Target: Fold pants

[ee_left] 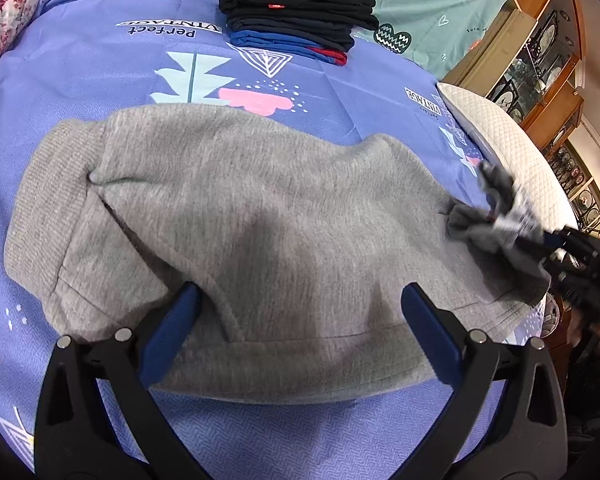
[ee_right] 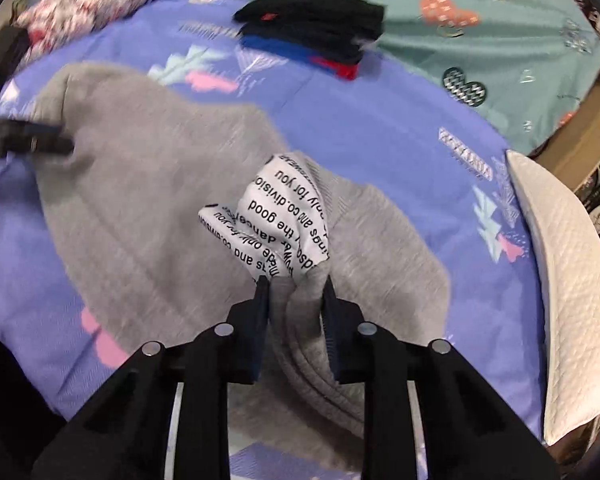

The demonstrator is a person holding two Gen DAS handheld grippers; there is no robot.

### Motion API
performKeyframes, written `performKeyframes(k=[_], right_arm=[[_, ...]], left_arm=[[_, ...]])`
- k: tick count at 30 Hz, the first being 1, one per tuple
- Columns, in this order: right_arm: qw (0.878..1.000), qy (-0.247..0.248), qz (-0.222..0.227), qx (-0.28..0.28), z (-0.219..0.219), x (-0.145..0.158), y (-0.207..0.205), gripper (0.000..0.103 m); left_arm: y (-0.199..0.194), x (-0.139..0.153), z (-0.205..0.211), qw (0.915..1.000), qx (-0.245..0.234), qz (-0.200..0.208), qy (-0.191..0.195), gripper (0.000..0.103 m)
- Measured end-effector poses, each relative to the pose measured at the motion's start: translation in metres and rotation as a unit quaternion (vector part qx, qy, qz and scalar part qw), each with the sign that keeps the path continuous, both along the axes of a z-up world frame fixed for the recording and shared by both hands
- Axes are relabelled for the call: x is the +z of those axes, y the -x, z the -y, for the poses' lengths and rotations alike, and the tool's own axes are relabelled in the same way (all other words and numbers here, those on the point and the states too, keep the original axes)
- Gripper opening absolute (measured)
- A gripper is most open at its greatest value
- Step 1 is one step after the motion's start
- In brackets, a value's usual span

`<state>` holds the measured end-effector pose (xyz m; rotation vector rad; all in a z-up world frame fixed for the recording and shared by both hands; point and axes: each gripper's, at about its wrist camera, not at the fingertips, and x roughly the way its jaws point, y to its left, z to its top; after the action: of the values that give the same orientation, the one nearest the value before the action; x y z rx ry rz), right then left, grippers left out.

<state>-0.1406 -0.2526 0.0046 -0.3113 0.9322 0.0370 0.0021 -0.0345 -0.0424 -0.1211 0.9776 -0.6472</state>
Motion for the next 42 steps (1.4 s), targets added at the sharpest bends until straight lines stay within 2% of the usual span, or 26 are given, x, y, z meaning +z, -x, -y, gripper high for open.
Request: performKeyframes(k=[3,5,7,9,10,11,13,16,19,21,22,23,24,25,26,29,31,33,35,37,39,40,41,42], right_arm=[[0.998,-0.048,0.035,-0.005,0.006,0.032,-0.002,0.025],[0.997,-0.059,0.044,0.015,-0.008,0.039,-0.003,0.025],[0.997,-0.064,0.016,0.035,-0.028,0.021,-0.008,0.026],[0.997,-0.043,-0.05,0.044,-0.045,-0.021,-0.017,0.036],[0.997,-0.025,-0.066,0.045,-0.05,-0.039,-0.016,0.041],[0.998,-0.016,-0.046,0.048,-0.052,-0.039,-0.011,0.043],[0.997,-0.037,-0.045,0.052,-0.048,-0.026,-0.003,0.043],[0.986,-0.15,-0.024,0.061,-0.023,0.017,0.011,0.043],[0.983,-0.181,0.021,0.0,0.018,0.047,0.015,0.043],[0.976,-0.212,0.017,-0.058,0.056,0.044,0.012,0.031],[0.97,-0.228,-0.019,-0.077,0.07,0.028,0.008,0.011],[0.969,-0.228,-0.057,-0.075,0.072,0.01,0.005,0.007],[0.969,-0.216,-0.104,-0.065,0.066,-0.016,0.004,0.007],[0.969,-0.201,-0.13,-0.057,0.056,-0.035,0.004,0.007],[0.977,-0.189,-0.089,-0.052,0.052,-0.038,0.012,0.007],[0.975,-0.191,-0.092,-0.062,0.053,-0.026,0.014,0.007],[0.976,-0.201,-0.056,-0.058,0.057,-0.003,0.015,0.007],[0.974,-0.211,-0.017,-0.081,0.071,0.022,0.0,0.007],[0.971,-0.219,-0.005,-0.098,0.086,0.028,-0.026,0.008],[0.96,-0.252,-0.028,-0.115,0.101,0.012,-0.064,0.011],[0.95,-0.276,-0.098,-0.108,0.099,-0.026,-0.09,0.011],[0.949,-0.26,-0.14,-0.106,0.093,-0.051,-0.099,0.009],[0.954,-0.254,-0.121,-0.102,0.091,-0.053,-0.099,0.009],[0.956,-0.247,-0.122,-0.103,0.089,-0.051,-0.099,0.009]], left_arm=[[0.0,0.0,-0.002,1.0,0.001,-0.002,0.006,0.101],[0.001,0.0,-0.002,1.0,0.0,-0.002,0.007,0.101],[0.0,0.0,-0.003,1.0,0.0,-0.002,0.009,0.101],[0.0,0.0,-0.003,0.9999,-0.001,-0.005,0.01,0.101],[0.0,0.0,-0.004,0.9999,-0.001,-0.004,0.012,0.101],[0.001,0.0,-0.004,0.9999,-0.001,-0.003,0.012,0.101],[0.001,0.0,-0.003,0.9999,0.0,-0.004,0.01,0.101],[0.001,0.001,-0.002,1.0,0.001,-0.003,0.008,0.101],[0.0,0.0,-0.003,0.9999,0.002,-0.004,0.011,0.101],[0.001,0.0,-0.003,0.9999,0.002,-0.003,0.01,0.101],[0.001,0.0,-0.003,0.9999,0.002,-0.003,0.009,0.101],[0.001,0.0,-0.003,0.9999,0.002,-0.004,0.009,0.101],[0.0,-0.001,-0.002,0.9999,0.003,-0.007,0.007,0.101],[-0.001,0.0,-0.002,1.0,0.003,-0.006,0.007,0.101],[0.0,0.0,-0.002,1.0,0.004,-0.005,0.006,0.101],[-0.001,-0.001,0.0,1.0,0.003,-0.004,0.0,0.101],[-0.001,-0.001,0.0,1.0,0.004,-0.003,-0.001,0.101],[-0.001,-0.001,0.002,1.0,0.006,-0.003,-0.006,0.101],[-0.002,-0.001,0.003,0.9999,0.007,-0.001,-0.011,0.101],[-0.001,-0.001,0.003,0.9999,0.008,-0.001,-0.013,0.101],[-0.002,-0.002,0.002,0.9998,0.009,-0.003,-0.015,0.101],[-0.003,-0.003,0.002,0.9998,0.009,-0.007,-0.014,0.101],[-0.003,-0.001,0.001,0.9999,0.009,-0.005,-0.011,0.101],[-0.002,0.0,0.001,0.9999,0.009,-0.001,-0.012,0.101]])
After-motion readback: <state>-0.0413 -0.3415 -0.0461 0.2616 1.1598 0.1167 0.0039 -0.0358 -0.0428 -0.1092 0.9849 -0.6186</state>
